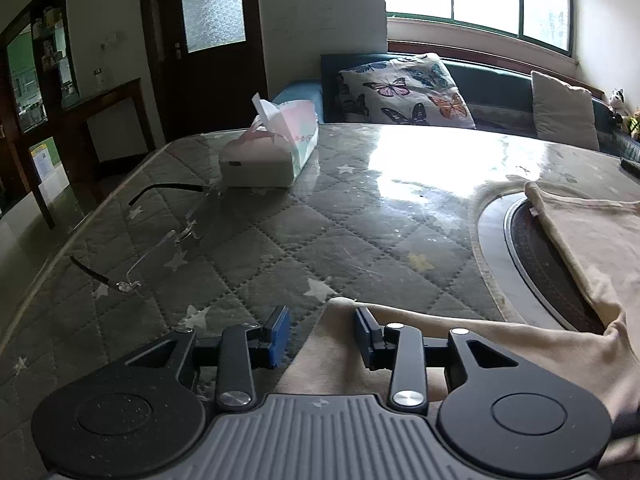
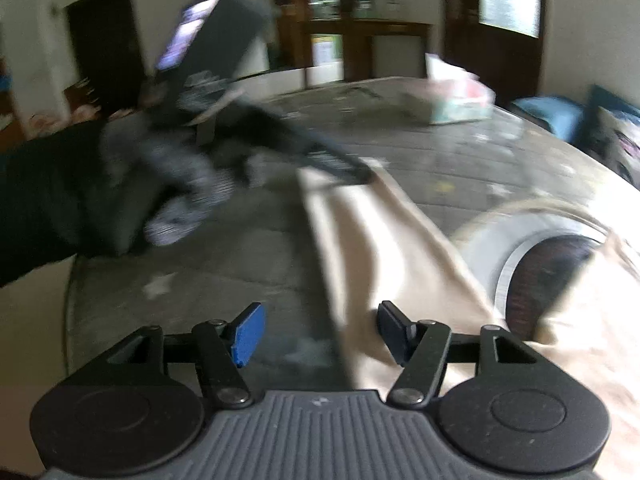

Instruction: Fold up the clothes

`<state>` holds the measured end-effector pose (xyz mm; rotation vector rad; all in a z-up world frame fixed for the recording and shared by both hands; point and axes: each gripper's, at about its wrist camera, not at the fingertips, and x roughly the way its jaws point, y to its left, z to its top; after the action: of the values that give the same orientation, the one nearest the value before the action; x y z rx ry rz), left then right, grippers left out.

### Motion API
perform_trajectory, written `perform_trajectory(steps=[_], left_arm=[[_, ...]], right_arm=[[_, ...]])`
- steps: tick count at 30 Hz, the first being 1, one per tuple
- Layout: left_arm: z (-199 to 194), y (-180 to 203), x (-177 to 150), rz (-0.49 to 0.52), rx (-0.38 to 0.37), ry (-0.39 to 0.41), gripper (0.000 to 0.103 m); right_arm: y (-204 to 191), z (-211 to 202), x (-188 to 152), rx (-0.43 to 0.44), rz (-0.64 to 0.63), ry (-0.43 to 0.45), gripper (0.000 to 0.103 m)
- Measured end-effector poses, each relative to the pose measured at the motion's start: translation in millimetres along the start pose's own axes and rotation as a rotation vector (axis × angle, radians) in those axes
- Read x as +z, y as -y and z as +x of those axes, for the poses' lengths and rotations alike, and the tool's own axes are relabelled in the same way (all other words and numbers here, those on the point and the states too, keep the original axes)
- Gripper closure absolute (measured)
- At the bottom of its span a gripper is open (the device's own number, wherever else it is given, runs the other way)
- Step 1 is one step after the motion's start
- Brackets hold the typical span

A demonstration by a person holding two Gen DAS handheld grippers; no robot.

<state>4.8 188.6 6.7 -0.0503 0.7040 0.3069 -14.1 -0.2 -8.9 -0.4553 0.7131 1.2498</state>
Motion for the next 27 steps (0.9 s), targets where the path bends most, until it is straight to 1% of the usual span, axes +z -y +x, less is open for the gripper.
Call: perform_trajectory(steps=[5,7,10,13,16,19,20,24,27], left_arm=[[-14.2,-12.4,-1.4,-0.064,-0.002,0.017,0.063],[-19.1,-17.0,-2.8,-0.091,-0.009,0.012,0.063],[-25.1,-22.1,-5.8,-0.126,-0.018,0.001,0.062],[-26.8,-26.5,-9.4,-0.163,-0.024,-0.023,0.063],[-28.4,-30.2,-14.6,-0.194,-0.031,-0.044,0.063],[-33.0,-31.9,-21.0,-0.226,-0.033,-0.06,0.063],[-35.4,-32.0,-23.3,-0.239,-0.035,-0.063,0.063],[-46.2,-30.3,-31.0,-0.284,-0.059,-0.063,0.063],[-47.6,-26.1,-33.3,-0.307,-0.073,-0.072,0.063]], right_arm=[[-11.0,-2.4,5.3,0.012,-0.053,0.02,0.038],[-0.7,-2.5,11.7,-0.019,-0.014,0.037,0.038],[9.7,6.1,17.1,-0.054,0.029,0.025,0.038],[-0.8,16.1,18.1,-0.021,-0.001,0.009,0.036],[-12.2,24.1,18.7,0.017,-0.032,-0.005,0.037],[-28.3,20.2,16.5,0.073,-0.071,-0.004,0.037],[-31.8,16.2,15.7,0.072,-0.081,-0.003,0.037],[-25.4,-12.8,8.7,0.026,-0.06,0.012,0.037],[-10.0,-32.8,-6.6,-0.042,-0.027,-0.017,0.037]])
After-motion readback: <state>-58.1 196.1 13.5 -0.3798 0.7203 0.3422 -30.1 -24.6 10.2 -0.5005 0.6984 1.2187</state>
